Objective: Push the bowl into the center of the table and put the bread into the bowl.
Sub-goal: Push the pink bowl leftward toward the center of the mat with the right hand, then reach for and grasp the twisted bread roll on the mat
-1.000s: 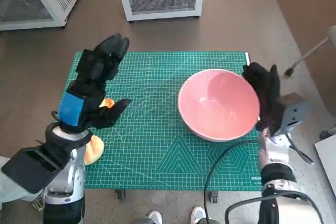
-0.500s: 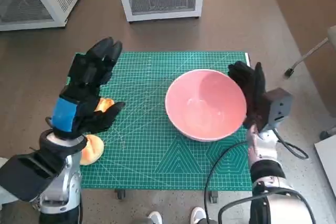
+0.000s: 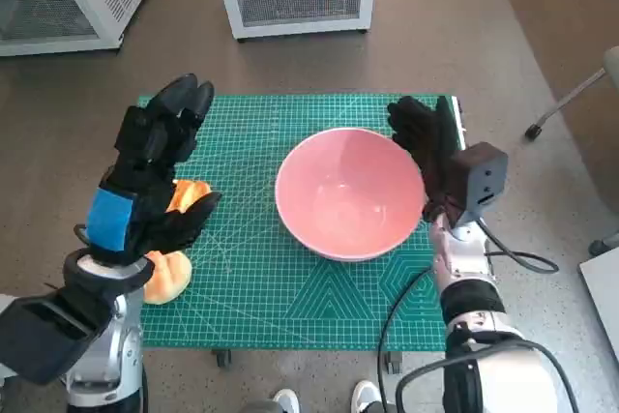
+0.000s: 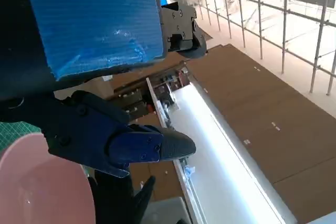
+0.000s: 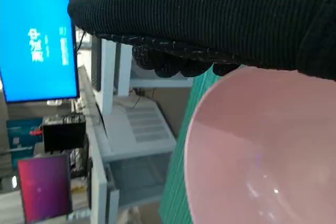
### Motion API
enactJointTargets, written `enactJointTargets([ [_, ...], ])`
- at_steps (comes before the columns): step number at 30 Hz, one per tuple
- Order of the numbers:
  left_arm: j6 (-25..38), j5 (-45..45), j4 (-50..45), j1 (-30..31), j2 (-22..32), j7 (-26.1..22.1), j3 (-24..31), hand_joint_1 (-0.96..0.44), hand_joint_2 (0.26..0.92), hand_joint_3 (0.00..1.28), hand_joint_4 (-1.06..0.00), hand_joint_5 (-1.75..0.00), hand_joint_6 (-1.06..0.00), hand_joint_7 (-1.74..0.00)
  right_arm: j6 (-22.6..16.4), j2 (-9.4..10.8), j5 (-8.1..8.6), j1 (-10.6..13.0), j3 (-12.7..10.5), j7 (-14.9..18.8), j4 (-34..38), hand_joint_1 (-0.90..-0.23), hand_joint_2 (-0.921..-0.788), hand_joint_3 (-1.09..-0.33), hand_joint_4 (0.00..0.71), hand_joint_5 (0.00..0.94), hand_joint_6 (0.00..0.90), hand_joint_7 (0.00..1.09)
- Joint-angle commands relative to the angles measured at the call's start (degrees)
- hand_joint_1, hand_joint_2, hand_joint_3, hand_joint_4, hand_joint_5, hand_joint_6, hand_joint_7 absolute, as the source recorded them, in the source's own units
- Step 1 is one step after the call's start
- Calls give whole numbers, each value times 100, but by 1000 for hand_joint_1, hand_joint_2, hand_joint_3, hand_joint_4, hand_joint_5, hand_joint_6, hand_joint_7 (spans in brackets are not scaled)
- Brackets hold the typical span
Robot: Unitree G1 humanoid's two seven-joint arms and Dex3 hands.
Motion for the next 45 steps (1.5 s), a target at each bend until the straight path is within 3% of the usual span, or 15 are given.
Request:
enactJointTargets([
  [1, 23, 106, -174, 116, 89, 93, 83, -550, 921, 355, -200, -1, 1, -571, 180, 220, -28, -32, 19, 89, 118, -591, -921, -659, 268, 8, 414, 33],
  [12, 92, 247, -397, 268, 138, 244, 131, -579, 921, 364, -194, 0, 1, -567, 307, 526, -26, -171, 15, 200, 115, -621, -921, -621, 265, 1, 419, 29],
  [20, 132, 243, -488, 363, 138, 301, 157, -587, 921, 380, -190, 0, 1, -563, 343, 708, -46, -240, 50, 249, 106, -599, -921, -617, 261, 2, 426, 31],
  [27, 204, 196, -588, 417, 116, 335, 151, -588, 921, 382, -188, 0, 1, -568, 370, 701, -48, -274, 55, 328, 100, -597, -921, -615, 274, 7, 426, 29],
  [33, 242, 176, -651, 455, 95, 366, 152, -588, 921, 382, -187, 0, 1, -568, 293, 565, 31, -300, -13, 506, 55, -595, -921, -612, 276, 6, 427, 28],
  [40, 200, 154, -584, 444, 75, 366, 147, -584, 921, 383, -186, 0, 1, -568, -115, 422, 207, -342, -165, 807, -84, -600, -921, -601, 268, 1, 428, 26],
  [45, 193, 165, -537, 385, 57, 387, 133, -592, 921, 383, -186, 0, 1, -567, -840, 390, 538, -324, -348, 1367, -316, -635, -921, -595, 269, 2, 408, 14],
])
